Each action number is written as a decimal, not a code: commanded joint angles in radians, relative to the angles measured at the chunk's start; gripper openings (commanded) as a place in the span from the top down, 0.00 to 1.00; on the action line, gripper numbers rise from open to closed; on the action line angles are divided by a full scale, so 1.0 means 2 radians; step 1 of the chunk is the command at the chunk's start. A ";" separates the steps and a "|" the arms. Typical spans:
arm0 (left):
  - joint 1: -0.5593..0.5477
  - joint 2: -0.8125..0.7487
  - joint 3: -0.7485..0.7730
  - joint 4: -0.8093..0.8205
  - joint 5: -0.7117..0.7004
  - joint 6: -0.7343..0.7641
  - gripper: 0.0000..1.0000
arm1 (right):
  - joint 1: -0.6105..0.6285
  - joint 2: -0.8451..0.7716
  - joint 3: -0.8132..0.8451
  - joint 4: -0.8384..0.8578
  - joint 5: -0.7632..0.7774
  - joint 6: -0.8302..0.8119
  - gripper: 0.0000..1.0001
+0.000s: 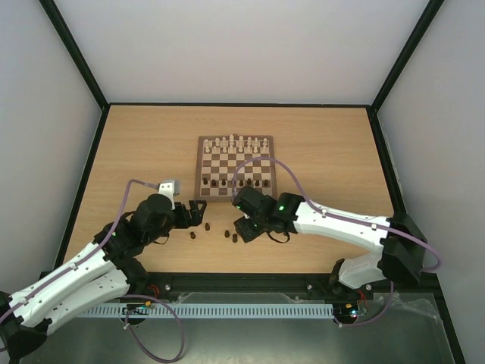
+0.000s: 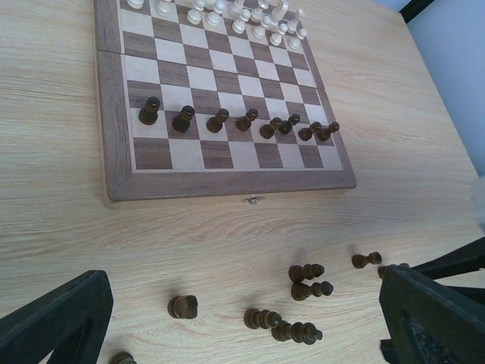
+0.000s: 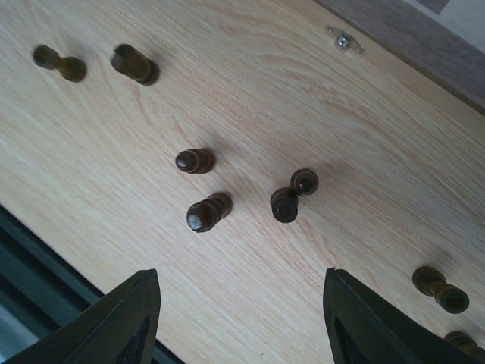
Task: Set up the chess pieces on the board
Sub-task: Pick up the chess piece at the center of the board, then place the chess piece on the chessboard.
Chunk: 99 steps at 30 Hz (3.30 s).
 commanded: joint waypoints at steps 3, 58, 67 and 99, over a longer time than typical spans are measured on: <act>-0.003 -0.016 -0.007 0.013 -0.006 -0.014 0.01 | 0.014 0.040 0.013 -0.029 0.029 -0.005 0.40; -0.003 -0.063 -0.009 0.000 -0.032 -0.021 0.00 | 0.039 0.170 0.079 -0.015 0.035 -0.015 0.84; -0.003 -0.063 0.003 -0.005 -0.033 -0.015 0.01 | 0.030 0.150 0.159 -0.089 0.078 -0.031 0.84; -0.002 -0.056 0.003 0.015 -0.025 0.000 0.01 | -0.116 0.292 0.319 -0.130 0.087 -0.060 0.85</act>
